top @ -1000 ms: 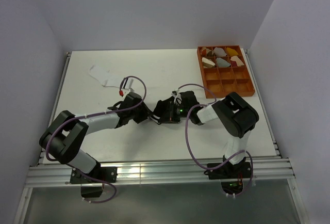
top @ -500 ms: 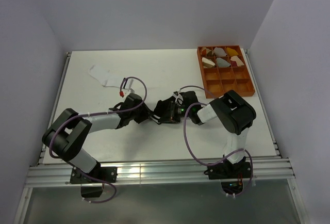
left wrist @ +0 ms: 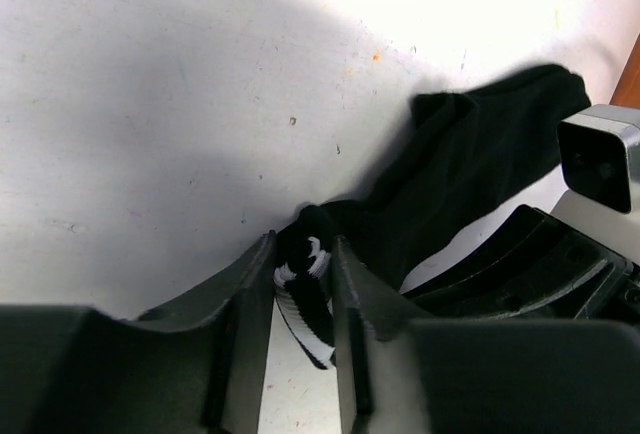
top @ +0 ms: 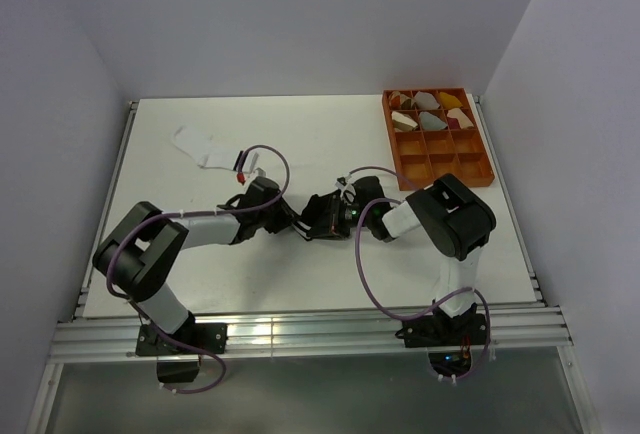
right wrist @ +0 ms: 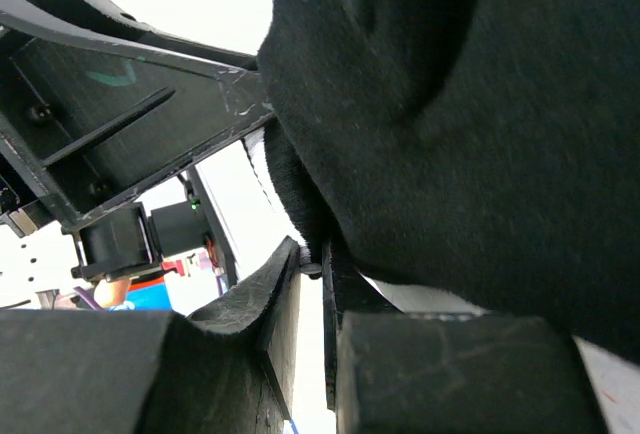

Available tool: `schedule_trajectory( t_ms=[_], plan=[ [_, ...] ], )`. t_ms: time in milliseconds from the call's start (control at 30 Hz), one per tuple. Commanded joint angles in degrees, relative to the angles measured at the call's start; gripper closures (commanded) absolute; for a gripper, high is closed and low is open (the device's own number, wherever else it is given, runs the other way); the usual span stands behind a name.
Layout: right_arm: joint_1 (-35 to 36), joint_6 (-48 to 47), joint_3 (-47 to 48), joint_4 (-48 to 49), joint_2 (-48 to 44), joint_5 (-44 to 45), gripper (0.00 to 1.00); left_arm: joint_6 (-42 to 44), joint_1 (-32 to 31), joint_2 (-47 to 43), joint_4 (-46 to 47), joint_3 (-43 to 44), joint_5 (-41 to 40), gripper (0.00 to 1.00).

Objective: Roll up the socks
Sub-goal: Roll the sock at the center of the board.

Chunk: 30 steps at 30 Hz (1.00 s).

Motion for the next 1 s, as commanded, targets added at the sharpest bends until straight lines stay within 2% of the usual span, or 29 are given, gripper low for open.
schedule_trajectory(
  t_ms=[0,133,233,333,367,500,633,800,967],
  plan=[
    [-0.21,-2.13,0.21,-6.69,1.06,4.31,1.00,2.06,0.08,2.68,-4.73,0.56,0.13,0.70],
    [-0.03,-4.93,1.26,-9.15,-0.52,5.54,0.99,2.41,0.08,2.60,-6.05,0.99,-0.48,0.81],
    [0.15,-9.66,2.84,-13.54,-3.76,7.81,0.92,3.20,0.08,2.25,-7.63,1.87,-1.36,0.92],
    [1.46,-15.99,5.04,-19.60,-8.85,12.37,0.79,4.25,0.08,1.81,-8.60,2.75,-2.15,0.98],
    [2.07,-17.76,6.70,-21.70,-10.45,14.31,0.72,4.43,0.08,1.89,-9.47,3.02,-2.59,1.00],
    [6.81,-29.43,10.22,-30.75,-17.22,24.24,0.56,5.92,-0.09,2.42,-12.46,5.03,-2.94,1.00],
    [13.05,-37.61,11.72,-33.59,-21.27,36.72,0.42,7.77,-0.18,2.86,-13.95,6.53,-3.03,1.00],
    [18.07,-46.32,10.85,-30.61,-21.28,45.15,0.39,9.18,-0.44,3.39,-14.93,7.94,-2.51,1.00],
    [21.50,-51.00,8.92,-26.23,-19.25,49.57,0.40,9.80,-0.45,3.65,-15.36,8.47,-1.63,1.00]
  ],
)
